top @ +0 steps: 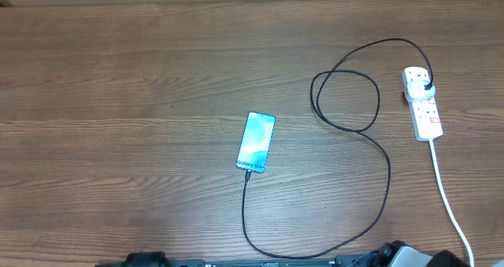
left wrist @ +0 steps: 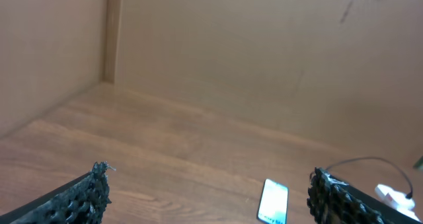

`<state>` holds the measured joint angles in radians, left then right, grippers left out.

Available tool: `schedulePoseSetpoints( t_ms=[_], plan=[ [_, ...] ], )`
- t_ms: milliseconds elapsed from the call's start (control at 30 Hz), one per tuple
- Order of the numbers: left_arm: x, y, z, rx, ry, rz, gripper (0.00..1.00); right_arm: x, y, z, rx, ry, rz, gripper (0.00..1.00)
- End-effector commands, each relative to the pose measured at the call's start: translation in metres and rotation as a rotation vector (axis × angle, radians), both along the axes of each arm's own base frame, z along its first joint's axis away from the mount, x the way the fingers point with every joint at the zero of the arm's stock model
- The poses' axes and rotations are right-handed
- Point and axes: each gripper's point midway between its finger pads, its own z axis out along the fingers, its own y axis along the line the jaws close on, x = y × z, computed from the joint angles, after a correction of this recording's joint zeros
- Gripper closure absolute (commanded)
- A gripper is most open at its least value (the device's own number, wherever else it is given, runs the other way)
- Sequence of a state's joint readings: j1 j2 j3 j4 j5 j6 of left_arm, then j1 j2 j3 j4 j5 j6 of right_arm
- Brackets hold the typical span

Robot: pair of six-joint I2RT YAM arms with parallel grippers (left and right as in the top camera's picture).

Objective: Plug charger to phone and switch on socket

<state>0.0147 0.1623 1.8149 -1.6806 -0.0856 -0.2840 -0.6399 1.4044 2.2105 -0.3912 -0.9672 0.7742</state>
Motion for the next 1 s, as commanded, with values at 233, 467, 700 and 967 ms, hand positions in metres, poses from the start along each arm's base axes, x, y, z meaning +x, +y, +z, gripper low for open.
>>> schedulePoseSetpoints(
  t_ms=[233, 467, 700, 967],
  plan=[
    [-0.042, -0.002, -0.021, 0.018, -0.148, -0.009, 0.00, -0.049, 0.040, 0.063, -0.018, -0.246, 0.163, 0.89],
    [-0.047, -0.002, -0.018, 0.018, -0.167, -0.008, 0.00, -0.099, 0.079, 0.083, -0.139, -0.420, 0.262, 0.83],
    [-0.047, -0.002, -0.018, 0.018, -0.167, -0.008, 0.00, -0.100, 0.099, 0.050, -0.133, -0.185, 0.335, 0.85],
    [-0.046, -0.002, -0.018, 0.018, -0.167, -0.008, 0.00, -0.119, 0.149, -0.002, -0.239, -0.130, 0.494, 0.73]
  ],
)
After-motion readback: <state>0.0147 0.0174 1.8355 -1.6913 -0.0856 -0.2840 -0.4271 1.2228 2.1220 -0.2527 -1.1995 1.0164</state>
